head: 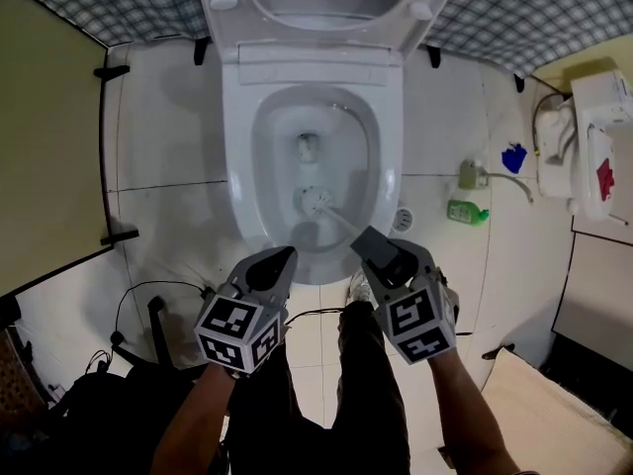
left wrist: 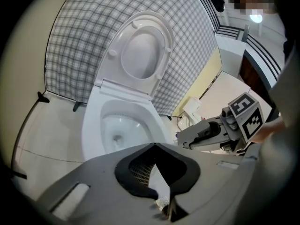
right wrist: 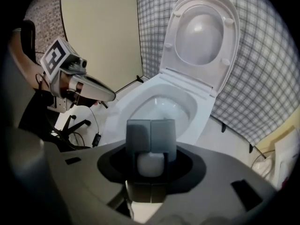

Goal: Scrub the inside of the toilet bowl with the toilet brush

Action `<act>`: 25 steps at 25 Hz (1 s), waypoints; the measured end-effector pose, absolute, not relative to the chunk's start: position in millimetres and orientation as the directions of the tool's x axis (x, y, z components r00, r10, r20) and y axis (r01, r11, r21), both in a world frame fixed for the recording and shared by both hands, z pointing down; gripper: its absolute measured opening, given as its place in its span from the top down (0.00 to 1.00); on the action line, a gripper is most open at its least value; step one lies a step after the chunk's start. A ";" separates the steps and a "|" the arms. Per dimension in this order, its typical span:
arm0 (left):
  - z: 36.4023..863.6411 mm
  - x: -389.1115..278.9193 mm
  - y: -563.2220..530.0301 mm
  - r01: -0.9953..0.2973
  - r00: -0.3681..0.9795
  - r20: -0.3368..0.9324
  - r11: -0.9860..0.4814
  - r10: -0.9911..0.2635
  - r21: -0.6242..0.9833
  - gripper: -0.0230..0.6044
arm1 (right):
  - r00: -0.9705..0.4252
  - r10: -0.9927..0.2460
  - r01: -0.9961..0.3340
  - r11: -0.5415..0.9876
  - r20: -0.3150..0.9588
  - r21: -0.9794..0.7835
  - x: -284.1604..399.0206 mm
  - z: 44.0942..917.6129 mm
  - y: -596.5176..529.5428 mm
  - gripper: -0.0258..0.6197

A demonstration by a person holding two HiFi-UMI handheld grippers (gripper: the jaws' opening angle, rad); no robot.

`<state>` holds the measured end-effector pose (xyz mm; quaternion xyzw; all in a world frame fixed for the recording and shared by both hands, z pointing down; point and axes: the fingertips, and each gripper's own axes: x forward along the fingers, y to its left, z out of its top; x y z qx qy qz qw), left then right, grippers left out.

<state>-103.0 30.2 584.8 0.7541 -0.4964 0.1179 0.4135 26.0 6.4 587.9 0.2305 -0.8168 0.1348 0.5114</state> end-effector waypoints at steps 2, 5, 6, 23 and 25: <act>577.2 -100.6 29.6 -0.847 0.481 0.586 -0.173 -0.652 0.503 0.95 | -0.406 -0.228 -0.535 0.845 0.885 -0.028 24.6 578.3 14.8 0.67; 559.7 -97.2 25.4 -0.848 0.482 0.574 -0.187 -0.663 0.496 0.95 | -0.471 -0.241 -0.562 0.823 0.848 -0.078 23.5 554.7 18.2 0.67; 553.5 -97.1 23.4 -0.849 0.480 0.569 -0.191 -0.668 0.492 0.95 | -0.491 -0.252 -0.569 0.818 0.834 -0.088 23.4 545.8 17.8 0.67; 512.4 -7.3 17.3 -0.811 0.575 0.551 -0.330 -0.604 0.484 0.95 | -0.497 -0.603 -0.793 0.608 0.624 -0.044 134.2 379.8 -21.0 0.67; 510.6 11.4 16.4 -0.799 0.595 0.551 -0.357 -0.585 0.484 0.95 | -0.461 -0.637 -0.823 0.568 0.618 -0.029 160.5 375.3 -20.5 0.67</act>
